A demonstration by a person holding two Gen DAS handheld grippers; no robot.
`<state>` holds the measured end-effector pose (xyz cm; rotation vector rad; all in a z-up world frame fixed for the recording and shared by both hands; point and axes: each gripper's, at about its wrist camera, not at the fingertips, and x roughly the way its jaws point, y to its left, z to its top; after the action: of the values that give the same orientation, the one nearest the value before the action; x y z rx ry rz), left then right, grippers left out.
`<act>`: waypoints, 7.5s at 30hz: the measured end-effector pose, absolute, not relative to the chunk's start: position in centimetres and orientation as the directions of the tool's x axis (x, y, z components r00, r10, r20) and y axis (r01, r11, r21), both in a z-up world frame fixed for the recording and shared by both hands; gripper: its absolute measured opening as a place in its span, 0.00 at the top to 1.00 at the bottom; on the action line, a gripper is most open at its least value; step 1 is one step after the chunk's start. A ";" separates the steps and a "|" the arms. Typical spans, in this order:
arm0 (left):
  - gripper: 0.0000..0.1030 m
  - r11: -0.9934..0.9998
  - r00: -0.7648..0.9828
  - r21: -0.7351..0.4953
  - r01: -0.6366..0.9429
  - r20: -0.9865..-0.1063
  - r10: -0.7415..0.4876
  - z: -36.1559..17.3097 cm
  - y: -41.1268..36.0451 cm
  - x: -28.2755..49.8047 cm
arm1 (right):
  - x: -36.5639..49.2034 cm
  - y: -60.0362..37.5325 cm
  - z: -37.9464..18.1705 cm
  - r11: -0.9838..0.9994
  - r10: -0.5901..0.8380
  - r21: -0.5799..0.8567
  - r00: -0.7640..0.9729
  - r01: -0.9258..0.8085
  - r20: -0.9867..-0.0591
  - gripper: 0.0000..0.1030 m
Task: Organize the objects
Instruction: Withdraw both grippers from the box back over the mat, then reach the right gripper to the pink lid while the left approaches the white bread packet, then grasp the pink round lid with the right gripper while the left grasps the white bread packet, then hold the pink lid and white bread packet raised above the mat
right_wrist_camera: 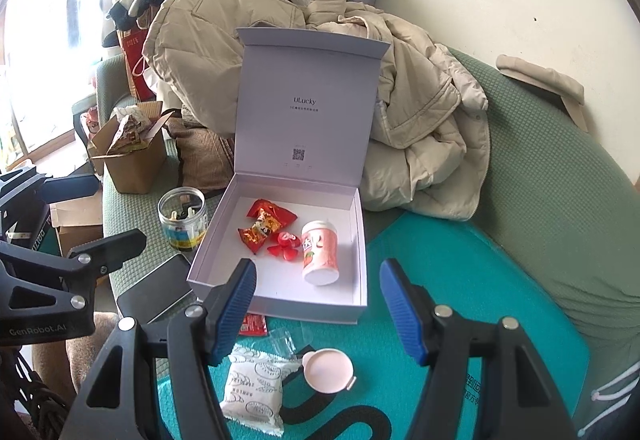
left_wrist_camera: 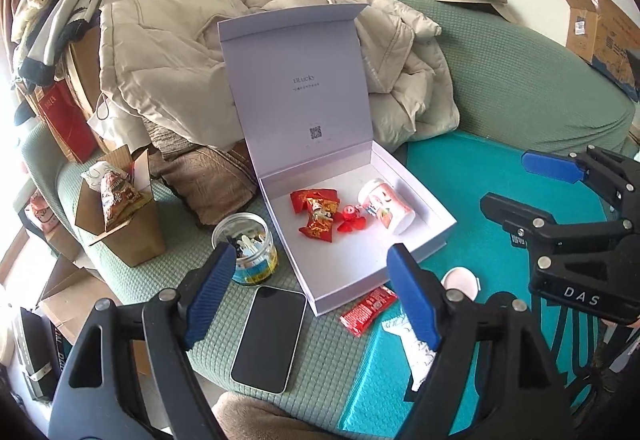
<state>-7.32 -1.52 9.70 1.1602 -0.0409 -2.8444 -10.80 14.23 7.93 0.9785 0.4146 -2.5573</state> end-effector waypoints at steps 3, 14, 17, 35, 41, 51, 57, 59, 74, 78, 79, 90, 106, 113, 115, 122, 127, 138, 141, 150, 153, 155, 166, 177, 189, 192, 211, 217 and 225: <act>0.25 -0.998 -0.702 0.037 0.043 -0.710 -0.057 9.1 -1.1 -6.7 | -10.1 14.5 7.7 -0.892 -0.234 -0.129 -0.687 0.433 -0.688 0.36; 0.25 -0.999 -0.693 -0.005 0.038 -0.721 -0.023 7.5 -0.7 -4.2 | -7.2 15.7 5.7 -0.906 -0.227 -0.096 -0.665 0.412 -0.711 0.36; 0.25 -0.999 -0.689 -0.006 0.042 -0.725 -0.025 7.0 -0.5 -3.4 | -6.5 16.0 5.0 -0.908 -0.232 -0.082 -0.655 0.411 -0.719 0.36; 0.25 -0.999 -0.606 -0.044 0.021 -0.795 0.023 2.4 2.5 -0.4 | -3.0 20.2 0.2 -0.938 -0.213 -0.007 -0.593 0.347 -0.776 0.36; 0.25 -0.998 -0.574 -0.058 0.003 -0.818 0.045 0.7 3.7 -0.3 | -2.7 21.4 -1.4 -0.946 -0.196 0.000 -0.570 0.325 -0.798 0.36; 0.25 -0.997 -0.564 -0.080 0.017 -0.824 0.056 -1.8 4.0 -0.2 | -2.9 22.2 -5.1 -0.938 -0.258 0.091 -0.495 0.335 -0.830 0.36; 0.25 -0.995 -0.530 -0.101 0.006 -0.844 0.083 -3.5 4.4 -0.9 | -3.7 22.8 -7.2 -0.939 -0.252 0.097 -0.469 0.330 -0.846 0.36; 0.25 -0.995 -0.526 -0.099 -0.003 -0.846 0.086 -3.8 4.8 -1.2 | -4.1 23.1 -7.6 -0.938 -0.251 0.095 -0.466 0.332 -0.849 0.36; 0.25 -0.989 -0.501 -0.140 -0.040 -0.854 0.142 -4.8 7.2 -4.8 | -7.9 24.2 -9.4 -0.929 -0.233 0.061 -0.447 0.366 -0.864 0.36; 0.25 -0.988 -0.481 -0.147 -0.042 -0.864 0.149 -5.3 7.5 -6.1 | -9.0 24.3 -9.5 -0.929 -0.236 0.063 -0.451 0.366 -0.861 0.36; 0.25 -0.988 -0.484 -0.149 -0.045 -0.862 0.152 -5.4 7.6 -6.2 | -9.3 24.2 -9.6 -0.928 -0.237 0.064 -0.448 0.367 -0.862 0.36; 0.25 -0.970 -0.409 -0.238 -0.051 -0.881 0.238 -7.6 7.7 -8.5 | -12.7 22.0 -9.8 -0.899 -0.263 0.040 -0.466 0.436 -0.845 0.37; 0.25 -0.954 -0.409 -0.294 0.066 -0.880 0.243 -8.5 3.9 -7.9 | -15.0 18.1 -11.9 -0.866 -0.212 -0.043 -0.442 0.499 -0.871 0.36; 0.25 -0.946 -0.432 -0.300 0.121 -0.874 0.222 -8.0 2.6 -7.8 | -15.4 19.3 -12.0 -0.895 -0.252 0.045 -0.421 0.444 -0.872 0.39; 0.25 -0.945 -0.436 -0.300 0.127 -0.873 0.219 -7.6 2.6 -8.3 | -15.2 19.8 -11.9 -0.903 -0.249 0.057 -0.412 0.425 -0.876 0.39; 0.25 -0.961 -0.418 -0.264 0.079 -0.884 0.208 -8.2 3.4 -8.5 | -13.5 21.5 -11.7 -0.915 -0.234 0.063 -0.398 0.398 -0.887 0.40; 0.33 -0.973 -0.461 -0.223 0.062 -0.871 0.170 -9.0 4.0 -8.7 | -12.5 21.9 -11.8 -0.908 -0.208 0.021 -0.407 0.417 -0.890 0.40; 0.46 -0.973 -0.474 -0.232 0.007 -0.857 0.201 -9.1 4.0 -7.0 | -10.7 20.9 -11.8 -0.880 -0.231 0.023 -0.385 0.474 -0.893 0.41; 0.46 -0.969 -0.459 -0.247 0.007 -0.862 0.216 -9.0 3.6 -6.2 | -9.6 20.6 -11.9 -0.872 -0.251 0.040 -0.376 0.488 -0.892 0.42; 0.46 -0.968 -0.426 -0.249 -0.011 -0.875 0.230 -8.9 3.5 -3.4 | -6.2 20.5 -11.8 -0.851 -0.297 0.070 -0.367 0.520 -0.881 0.42; 0.46 -0.974 -0.430 -0.226 -0.016 -0.878 0.210 -9.1 3.9 -3.5 | -5.8 20.6 -11.9 -0.862 -0.289 0.058 -0.392 0.504 -0.873 0.42; 0.46 -0.980 -0.443 -0.197 -0.031 -0.876 0.190 -9.1 4.4 -3.6 | -5.9 20.5 -12.1 -0.860 -0.280 0.038 -0.409 0.508 -0.868 0.40; 0.44 -0.982 -0.480 -0.181 -0.046 -0.858 0.181 -9.4 4.6 -3.8 | -6.0 21.0 -12.4 -0.879 -0.279 0.039 -0.446 0.474 -0.851 0.31; 0.44 -0.982 -0.499 -0.181 -0.055 -0.847 0.184 -9.2 4.9 -3.9 | -6.3 21.0 -12.3 -0.897 -0.286 0.074 -0.443 0.436 -0.850 0.29; 0.41 -0.993 -0.506 -0.100 -0.065 -0.854 0.119 -9.4 6.0 -4.9 | -5.9 20.3 -12.8 -0.903 -0.299 0.080 -0.484 0.423 -0.823 0.14; 0.38 -0.994 -0.507 -0.087 -0.067 -0.855 0.109 -9.6 6.1 -5.1 | -5.8 20.2 -12.8 -0.907 -0.297 0.079 -0.493 0.415 -0.818 0.11; 0.50 -0.994 -0.542 -0.111 -0.005 -0.835 0.096 -9.1 4.3 -4.9 | -6.3 20.5 -12.3 -0.930 -0.270 0.089 -0.499 0.357 -0.823 0.42; 0.50 -0.990 -0.537 -0.137 0.015 -0.837 0.107 -7.9 3.6 -4.4 | -6.1 21.1 -12.0 -0.926 -0.316 0.161 -0.472 0.340 -0.823 0.42; 0.50 -0.993 -0.560 -0.114 0.006 -0.824 0.091 -6.8 3.5 -3.4 | -5.1 20.5 -11.0 -0.925 -0.300 0.125 -0.483 0.360 -0.823 0.42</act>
<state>-3.36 3.53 -6.78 1.4948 0.1661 -2.8128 -5.14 20.51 -11.05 1.3220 0.0896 -2.4169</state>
